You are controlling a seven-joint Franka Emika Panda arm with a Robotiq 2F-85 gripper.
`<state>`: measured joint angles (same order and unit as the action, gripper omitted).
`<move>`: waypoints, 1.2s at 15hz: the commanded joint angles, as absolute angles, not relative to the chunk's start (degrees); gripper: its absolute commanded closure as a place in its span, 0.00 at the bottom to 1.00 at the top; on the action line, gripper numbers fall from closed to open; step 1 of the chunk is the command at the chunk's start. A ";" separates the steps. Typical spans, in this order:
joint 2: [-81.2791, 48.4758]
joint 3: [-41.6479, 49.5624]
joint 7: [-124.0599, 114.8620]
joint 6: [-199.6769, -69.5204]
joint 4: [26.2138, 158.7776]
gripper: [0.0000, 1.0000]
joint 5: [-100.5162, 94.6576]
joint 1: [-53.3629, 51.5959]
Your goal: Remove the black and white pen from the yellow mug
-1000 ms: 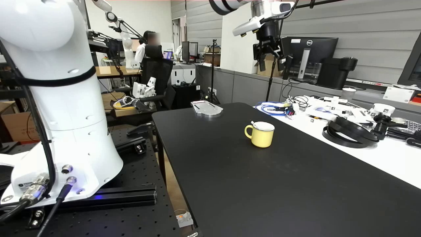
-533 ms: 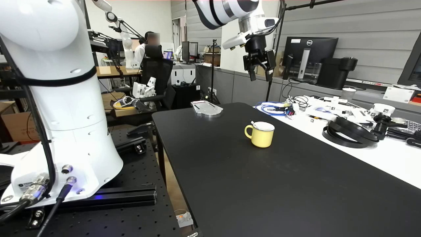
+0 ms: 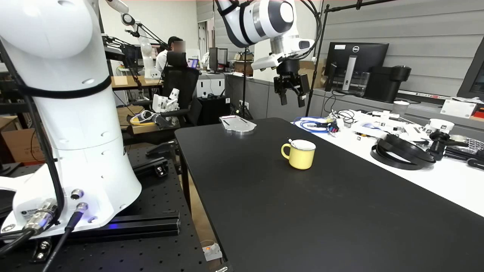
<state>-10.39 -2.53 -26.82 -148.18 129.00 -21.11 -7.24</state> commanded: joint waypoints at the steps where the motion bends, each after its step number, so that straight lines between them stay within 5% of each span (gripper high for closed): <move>1: -10.54 -1.61 -26.43 -148.13 128.95 0.00 -20.67 -8.14; 18: -13.11 -0.33 -29.62 -150.84 128.73 0.00 -22.64 -9.31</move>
